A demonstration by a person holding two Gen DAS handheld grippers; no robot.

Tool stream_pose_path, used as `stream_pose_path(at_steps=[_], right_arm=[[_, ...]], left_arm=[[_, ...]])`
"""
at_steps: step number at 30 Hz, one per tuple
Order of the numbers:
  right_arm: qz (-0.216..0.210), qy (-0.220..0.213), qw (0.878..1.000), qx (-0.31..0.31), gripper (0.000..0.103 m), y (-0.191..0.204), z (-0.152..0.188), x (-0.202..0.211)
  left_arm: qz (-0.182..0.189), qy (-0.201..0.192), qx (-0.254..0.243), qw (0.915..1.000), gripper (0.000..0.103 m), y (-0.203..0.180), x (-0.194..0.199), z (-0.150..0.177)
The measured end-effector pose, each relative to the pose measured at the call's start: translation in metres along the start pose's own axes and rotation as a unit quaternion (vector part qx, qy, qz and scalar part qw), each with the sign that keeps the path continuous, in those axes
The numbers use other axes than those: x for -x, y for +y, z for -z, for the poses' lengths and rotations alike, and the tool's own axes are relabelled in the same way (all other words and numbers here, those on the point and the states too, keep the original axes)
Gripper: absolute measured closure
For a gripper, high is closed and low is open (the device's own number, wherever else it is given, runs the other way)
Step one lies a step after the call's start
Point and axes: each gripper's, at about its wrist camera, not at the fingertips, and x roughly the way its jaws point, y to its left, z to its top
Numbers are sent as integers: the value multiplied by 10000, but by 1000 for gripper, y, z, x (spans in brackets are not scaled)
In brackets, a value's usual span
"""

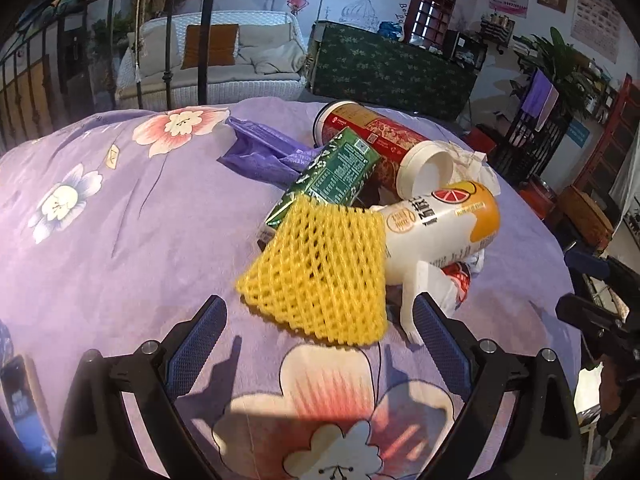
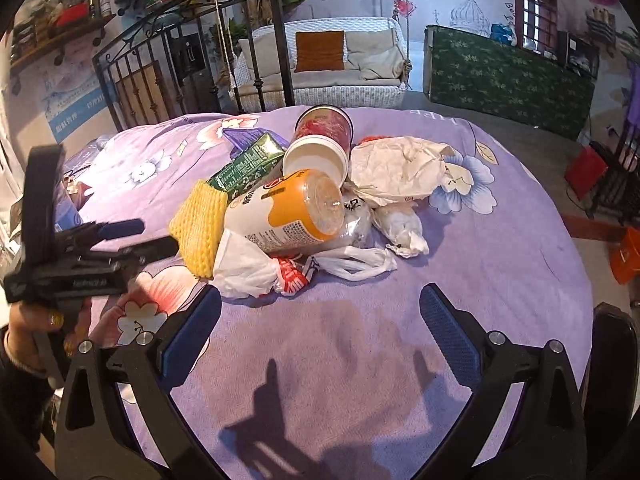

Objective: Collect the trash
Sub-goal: 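Grasp the yellow foam net with the left tool while the right tool approaches the pile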

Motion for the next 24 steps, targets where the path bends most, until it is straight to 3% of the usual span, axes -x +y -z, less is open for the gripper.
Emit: stream_pose_path(at_steps=[8, 18, 24], right_arm=[[6, -21, 9998, 202, 5, 4, -2, -3], [-49, 116, 9996, 263, 5, 2, -12, -17], [-158, 136, 9992, 347, 5, 8, -20, -22]], left_arm=[[690, 617, 38, 9957, 19, 22, -35, -17], [1140, 833, 184, 9898, 68, 24, -34, -25], [1022, 633, 136, 9927, 74, 13, -19, -22]])
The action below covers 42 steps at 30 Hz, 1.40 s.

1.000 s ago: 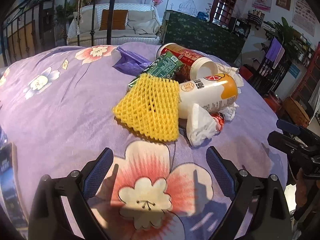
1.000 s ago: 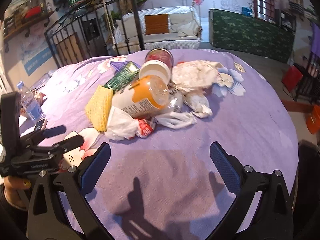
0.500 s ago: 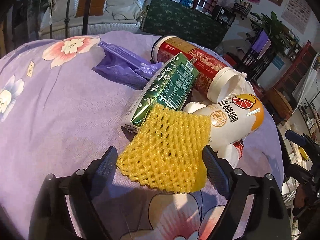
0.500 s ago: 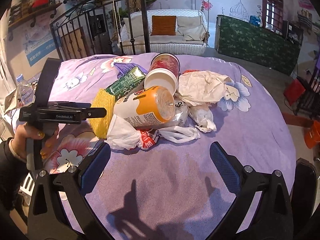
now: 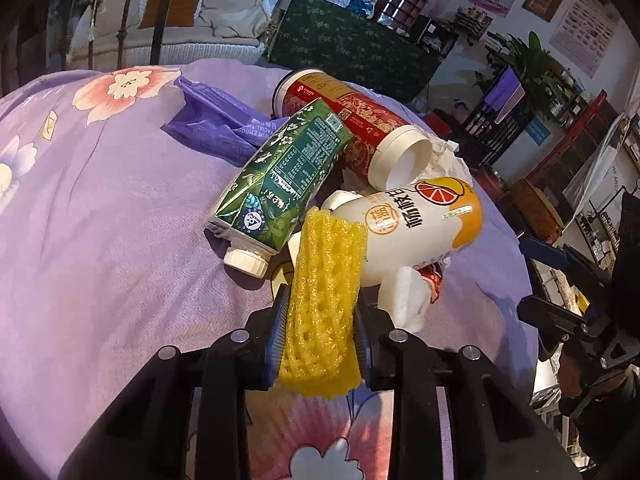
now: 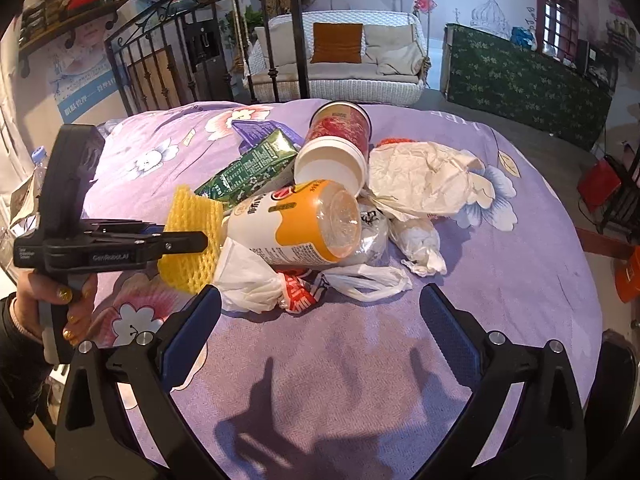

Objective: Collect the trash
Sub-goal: 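Grasp the yellow foam net with the left tool while the right tool approaches the pile, then grasp the red-and-white paper cup with the right tool and lift it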

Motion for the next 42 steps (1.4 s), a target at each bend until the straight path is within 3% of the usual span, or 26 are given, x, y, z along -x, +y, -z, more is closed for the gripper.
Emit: stream_pose_path(at_steps=[8, 13, 19, 23, 27, 32, 35, 42], right_arm=[[-60, 90, 9976, 686, 5, 13, -28, -10], [-235, 208, 9987, 409, 6, 2, -71, -27], [-391, 754, 9963, -95, 16, -11, -136, -80], [-277, 1271, 9908, -380, 19, -19, -170, -129], [-103, 1830, 9813, -597, 21, -25, -181, -172], [-224, 2622, 9597, -987, 27, -37, -181, -220], [-240, 2912, 9525, -864, 27, -35, -179, -236], [-18, 2639, 9632, -510, 29, -24, -176, -235]], left_arm=[[-322, -356, 29, 9988, 74, -12, 25, 11], [-606, -551, -22, 9966, 74, -21, 30, 14], [-834, -834, -12, 9930, 74, -29, 34, 20], [-750, -861, 89, 9934, 74, -25, 33, 24], [-790, -866, 108, 9930, 74, -22, 30, 26], [-666, -817, 203, 9942, 74, -19, 27, 34], [-620, -778, 200, 9948, 74, -19, 25, 37], [-586, -775, 212, 9950, 74, -18, 23, 35]])
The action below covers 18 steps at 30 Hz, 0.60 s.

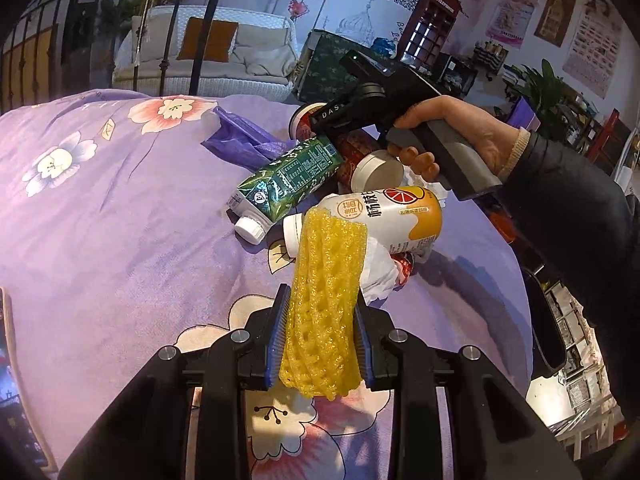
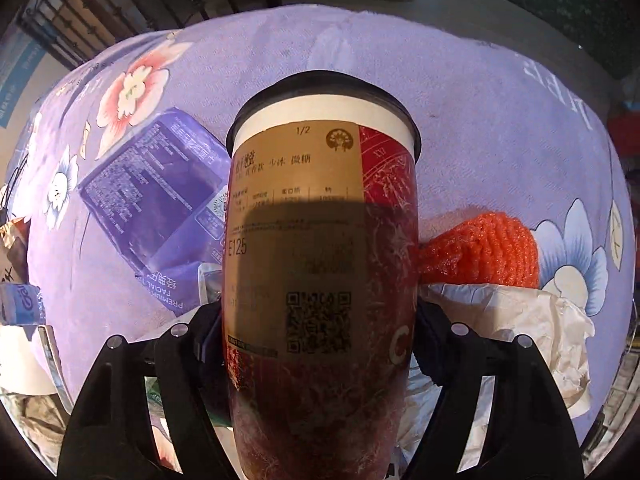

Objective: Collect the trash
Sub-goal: 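Grasp the red-and-white paper cup with the right tool and lift it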

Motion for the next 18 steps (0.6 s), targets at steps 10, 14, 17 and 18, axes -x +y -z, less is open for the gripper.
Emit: stream_pose_path(at_steps=[10, 14, 17, 18], right_arm=[[-541, -1615, 9841, -496, 29, -33, 42, 75], [-523, -2294, 9707, -484, 29, -48, 82, 112], [-585, -2593, 9628, -480, 29, -66, 116, 137], [-608, -2648, 9612, -471, 29, -70, 129, 143]], left_arm=[[102, -33, -68, 9999, 74, -18, 3, 3], [183, -70, -158, 9997, 74, -34, 5, 5], [299, -58, -230, 9993, 74, -49, 4, 4], [359, -50, -256, 9990, 74, -54, 3, 4]])
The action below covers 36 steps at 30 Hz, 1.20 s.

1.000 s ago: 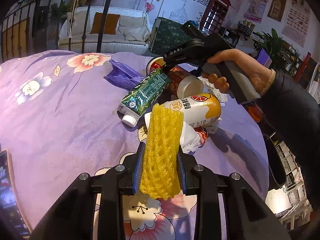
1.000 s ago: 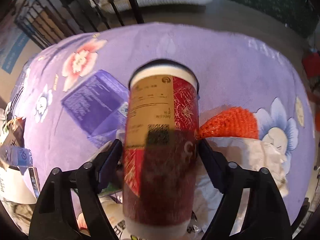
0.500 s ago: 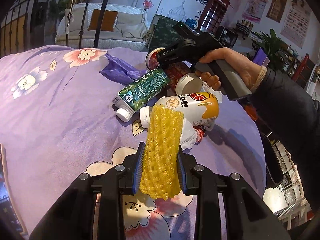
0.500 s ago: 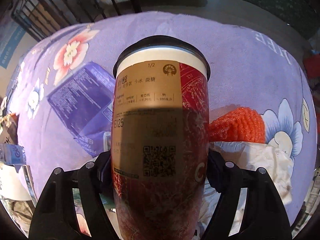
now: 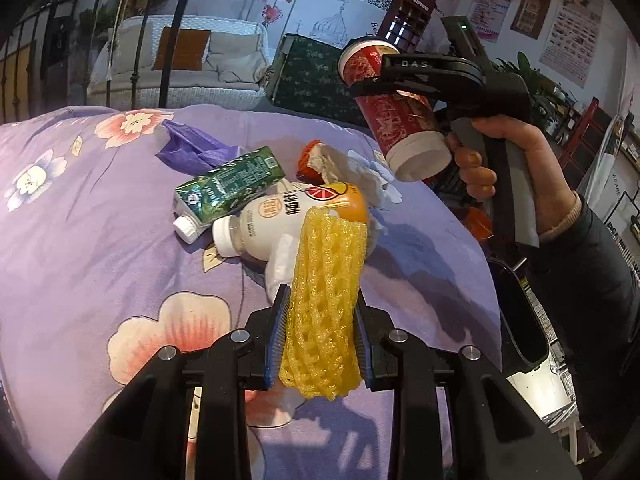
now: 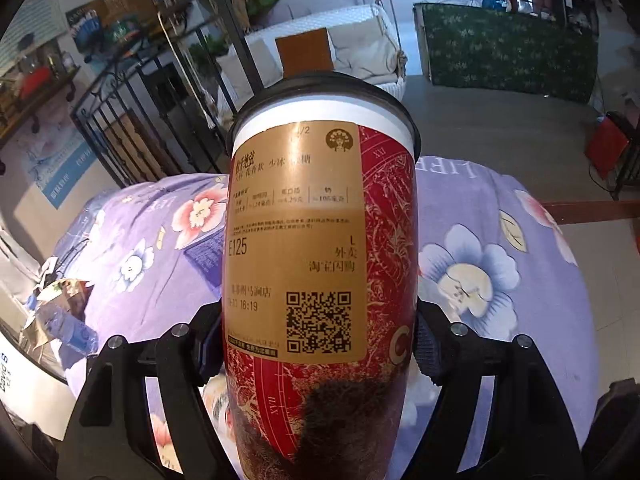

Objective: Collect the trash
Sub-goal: 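Grasp the red-and-white paper cup with the right tool and lift it, then carry the paper cup over the black bin with the right tool and release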

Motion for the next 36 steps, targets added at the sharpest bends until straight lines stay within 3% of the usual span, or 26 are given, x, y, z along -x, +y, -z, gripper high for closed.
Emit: stream_pose_path(at_steps=[10, 18, 23, 25, 30, 36], right_arm=[[151, -395, 9988, -263, 29, -41, 88, 98], [983, -532, 9904, -817, 29, -125, 162, 162], [1692, -440, 9738, -1456, 29, -207, 197, 195], [2010, -207, 9649, -1678, 29, -238, 210, 202], [2337, 533, 9487, -2063, 29, -299, 239, 188], [2156, 1724, 9279, -2507, 29, -364, 269, 131]], left_arm=[[516, 73, -632, 9966, 74, -66, -23, -1], [1221, 509, -1068, 9854, 74, -122, -72, -2], [1581, 643, -1367, 9758, 74, -156, -99, -6], [1719, 687, -1445, 9720, 74, -168, -106, -7], [2002, 860, -1540, 9638, 74, -200, -118, -7], [2181, 976, -1668, 9566, 74, -226, -115, 2]])
